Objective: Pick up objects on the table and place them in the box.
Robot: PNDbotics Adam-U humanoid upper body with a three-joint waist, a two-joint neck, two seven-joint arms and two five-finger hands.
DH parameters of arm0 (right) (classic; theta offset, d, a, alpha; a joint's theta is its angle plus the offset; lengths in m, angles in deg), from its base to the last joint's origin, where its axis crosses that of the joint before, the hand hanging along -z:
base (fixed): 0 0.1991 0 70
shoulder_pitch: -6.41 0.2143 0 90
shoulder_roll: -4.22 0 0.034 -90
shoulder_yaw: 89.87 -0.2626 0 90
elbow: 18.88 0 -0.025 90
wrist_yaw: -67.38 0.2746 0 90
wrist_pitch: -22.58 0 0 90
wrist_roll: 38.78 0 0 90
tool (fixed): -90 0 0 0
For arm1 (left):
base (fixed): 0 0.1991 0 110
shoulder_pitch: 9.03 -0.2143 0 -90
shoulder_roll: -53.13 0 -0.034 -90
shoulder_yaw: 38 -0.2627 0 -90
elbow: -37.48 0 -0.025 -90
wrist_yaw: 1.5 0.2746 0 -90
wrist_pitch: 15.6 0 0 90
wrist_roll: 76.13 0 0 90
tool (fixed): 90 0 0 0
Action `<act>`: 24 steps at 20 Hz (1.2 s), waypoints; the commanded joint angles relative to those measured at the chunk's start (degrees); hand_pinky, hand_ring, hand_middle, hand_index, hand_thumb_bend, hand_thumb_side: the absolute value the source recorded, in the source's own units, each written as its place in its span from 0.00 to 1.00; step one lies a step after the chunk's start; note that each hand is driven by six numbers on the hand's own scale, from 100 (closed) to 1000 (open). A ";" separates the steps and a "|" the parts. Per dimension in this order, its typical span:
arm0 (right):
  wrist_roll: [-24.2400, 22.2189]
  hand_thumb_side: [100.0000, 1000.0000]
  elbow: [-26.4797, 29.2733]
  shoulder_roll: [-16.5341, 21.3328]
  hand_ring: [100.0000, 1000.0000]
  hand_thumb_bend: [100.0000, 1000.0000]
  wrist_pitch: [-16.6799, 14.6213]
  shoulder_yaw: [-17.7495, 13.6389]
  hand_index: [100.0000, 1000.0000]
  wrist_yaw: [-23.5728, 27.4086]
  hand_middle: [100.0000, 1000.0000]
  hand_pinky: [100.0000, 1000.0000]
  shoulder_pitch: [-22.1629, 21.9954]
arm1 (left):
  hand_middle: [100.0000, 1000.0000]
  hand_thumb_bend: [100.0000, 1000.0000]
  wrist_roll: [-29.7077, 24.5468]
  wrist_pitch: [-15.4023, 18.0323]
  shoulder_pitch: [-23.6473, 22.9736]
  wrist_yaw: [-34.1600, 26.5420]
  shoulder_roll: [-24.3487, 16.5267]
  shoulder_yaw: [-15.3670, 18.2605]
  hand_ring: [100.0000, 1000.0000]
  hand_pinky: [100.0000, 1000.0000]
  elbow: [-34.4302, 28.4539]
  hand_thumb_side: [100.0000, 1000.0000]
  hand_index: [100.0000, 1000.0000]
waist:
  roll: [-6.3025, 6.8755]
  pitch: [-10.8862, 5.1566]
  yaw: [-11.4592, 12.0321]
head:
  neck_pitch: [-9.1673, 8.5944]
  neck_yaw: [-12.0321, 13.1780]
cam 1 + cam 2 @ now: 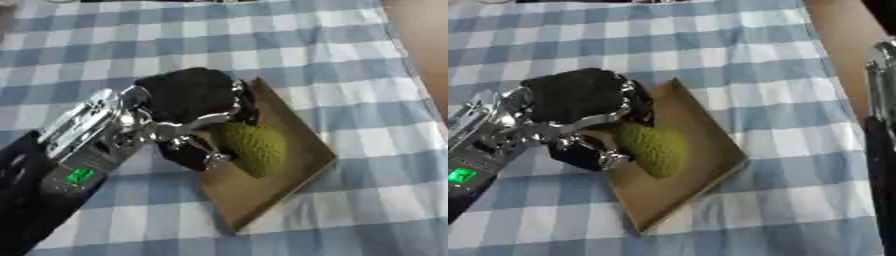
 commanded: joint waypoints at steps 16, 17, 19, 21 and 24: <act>0.27 0.41 0.91 0.95 0.90 0.00 0.10 -0.67 0.81 -0.34 0.56 0.87 0.24 | 0.77 0.22 -2.13 1.29 -0.71 4.79 -0.15 1.62 0.78 0.77 0.11 0.00 0.90 | -0.21 -1.40 0.23 | -0.09 0.05; 0.27 0.41 0.91 0.96 0.89 0.00 0.10 -0.67 0.81 -0.35 0.56 0.87 0.24 | 0.76 0.19 -1.90 1.07 -0.72 4.67 -0.20 1.90 0.78 0.76 -0.26 0.00 0.90 | -0.23 -1.45 0.29 | -0.12 0.06; 0.30 0.41 0.91 0.99 0.89 0.00 0.08 -0.68 0.81 -0.37 0.56 0.87 0.21 | 0.76 0.17 -1.37 0.58 -0.72 4.35 -0.38 2.58 0.77 0.76 -1.41 0.00 0.90 | -0.28 -1.54 0.39 | -0.18 0.07; 0.36 0.41 0.91 1.06 0.89 0.00 0.07 -0.71 0.81 -0.40 0.56 0.87 0.19 | 0.76 0.15 -0.65 -0.03 -0.63 4.04 -0.77 3.71 0.77 0.75 -3.64 0.00 0.89 | -0.34 -1.64 0.53 | -0.23 0.06; 0.49 0.41 0.91 1.17 0.89 0.00 0.03 -0.79 0.81 -0.48 0.56 0.87 0.15 | 0.74 0.10 0.52 -1.17 -0.68 3.04 -1.79 6.04 0.75 0.74 -8.60 0.00 0.88 | -0.41 -1.74 0.78 | -0.29 -0.06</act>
